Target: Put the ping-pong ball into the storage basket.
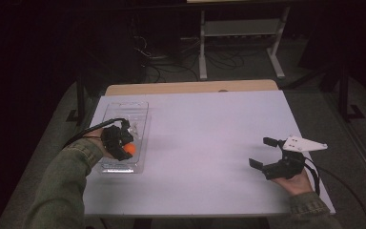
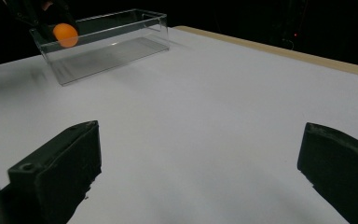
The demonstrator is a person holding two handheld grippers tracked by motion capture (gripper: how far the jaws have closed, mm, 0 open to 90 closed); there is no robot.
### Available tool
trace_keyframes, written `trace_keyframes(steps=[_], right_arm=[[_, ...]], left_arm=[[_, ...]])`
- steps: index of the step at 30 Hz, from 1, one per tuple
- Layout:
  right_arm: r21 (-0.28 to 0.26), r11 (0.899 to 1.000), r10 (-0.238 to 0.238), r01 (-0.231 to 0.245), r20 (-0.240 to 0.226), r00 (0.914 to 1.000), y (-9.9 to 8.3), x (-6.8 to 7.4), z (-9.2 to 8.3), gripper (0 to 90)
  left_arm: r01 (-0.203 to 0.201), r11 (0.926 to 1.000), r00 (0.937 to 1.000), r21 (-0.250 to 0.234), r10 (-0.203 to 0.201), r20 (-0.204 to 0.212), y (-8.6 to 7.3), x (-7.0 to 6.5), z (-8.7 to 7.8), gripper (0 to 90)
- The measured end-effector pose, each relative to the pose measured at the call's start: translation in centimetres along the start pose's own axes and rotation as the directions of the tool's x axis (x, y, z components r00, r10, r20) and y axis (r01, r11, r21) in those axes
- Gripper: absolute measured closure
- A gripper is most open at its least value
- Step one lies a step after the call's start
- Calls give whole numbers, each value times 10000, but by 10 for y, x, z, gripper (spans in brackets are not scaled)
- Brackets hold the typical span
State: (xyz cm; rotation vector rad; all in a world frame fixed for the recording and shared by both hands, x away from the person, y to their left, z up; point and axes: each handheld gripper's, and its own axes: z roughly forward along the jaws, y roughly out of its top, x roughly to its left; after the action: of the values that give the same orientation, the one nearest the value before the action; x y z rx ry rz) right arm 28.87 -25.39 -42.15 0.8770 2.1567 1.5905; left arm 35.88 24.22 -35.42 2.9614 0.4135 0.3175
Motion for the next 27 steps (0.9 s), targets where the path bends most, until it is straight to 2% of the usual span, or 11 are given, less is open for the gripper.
trace_keyframes(steps=[15,27], right_arm=[[91,10000,-38,38,4,10000,-1,0,1,0],[166,9998,-62,61,6,10000,-1,1,1,0]], left_arm=[[-190,9998,9998,57,190,118,3,-2,10,507],[-152,9998,9995,84,150,267,3,-2,20,506]])
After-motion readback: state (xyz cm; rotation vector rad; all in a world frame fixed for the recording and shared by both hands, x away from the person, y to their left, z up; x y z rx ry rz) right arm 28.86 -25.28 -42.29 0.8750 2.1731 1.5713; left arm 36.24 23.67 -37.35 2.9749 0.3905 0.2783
